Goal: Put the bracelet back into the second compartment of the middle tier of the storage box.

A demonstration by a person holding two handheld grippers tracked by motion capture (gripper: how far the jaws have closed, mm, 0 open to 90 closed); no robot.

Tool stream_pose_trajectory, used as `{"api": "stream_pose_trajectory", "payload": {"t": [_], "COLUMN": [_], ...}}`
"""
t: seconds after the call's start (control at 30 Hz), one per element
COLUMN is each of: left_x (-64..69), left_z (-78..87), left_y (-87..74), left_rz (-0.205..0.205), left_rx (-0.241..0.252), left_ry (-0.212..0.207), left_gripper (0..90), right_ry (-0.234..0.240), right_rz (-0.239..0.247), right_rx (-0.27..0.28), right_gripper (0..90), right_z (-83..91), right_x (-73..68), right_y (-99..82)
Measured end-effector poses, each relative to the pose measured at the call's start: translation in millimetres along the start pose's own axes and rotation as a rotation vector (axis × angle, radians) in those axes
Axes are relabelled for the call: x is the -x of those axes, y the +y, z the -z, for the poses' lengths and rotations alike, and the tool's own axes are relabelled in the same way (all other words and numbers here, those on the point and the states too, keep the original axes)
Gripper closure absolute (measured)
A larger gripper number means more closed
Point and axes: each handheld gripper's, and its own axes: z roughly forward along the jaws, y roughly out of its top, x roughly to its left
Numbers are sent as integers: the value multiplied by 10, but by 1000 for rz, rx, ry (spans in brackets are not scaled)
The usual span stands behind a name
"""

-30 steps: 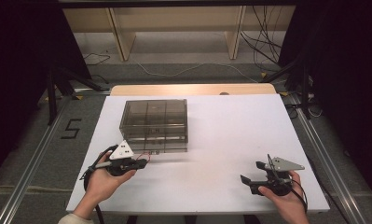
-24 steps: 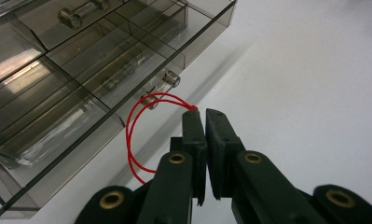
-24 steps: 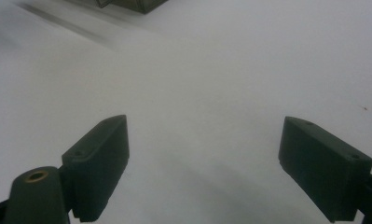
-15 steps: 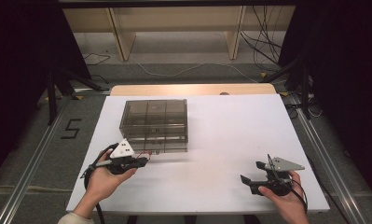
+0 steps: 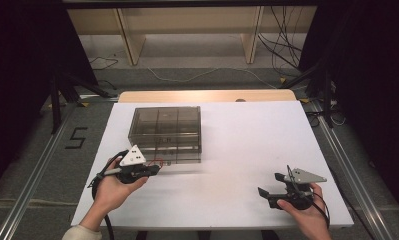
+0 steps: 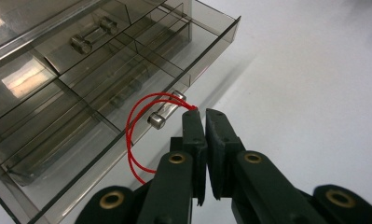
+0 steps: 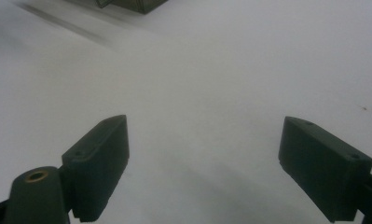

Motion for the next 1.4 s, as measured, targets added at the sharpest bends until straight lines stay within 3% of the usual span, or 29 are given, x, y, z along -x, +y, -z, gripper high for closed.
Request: {"api": "stream_pose_trajectory", "payload": {"t": [1.4], "left_x": [-68], "left_z": [-102], "left_y": [213], "left_rz": [-9], "left_rx": [-4], "left_ry": [5], "left_gripper": [868], "right_ry": [0], "right_rz": [-1], "right_rx": [0], "right_gripper": [170], "right_z": [-2], "right_x": [5], "right_y": [-1]}}
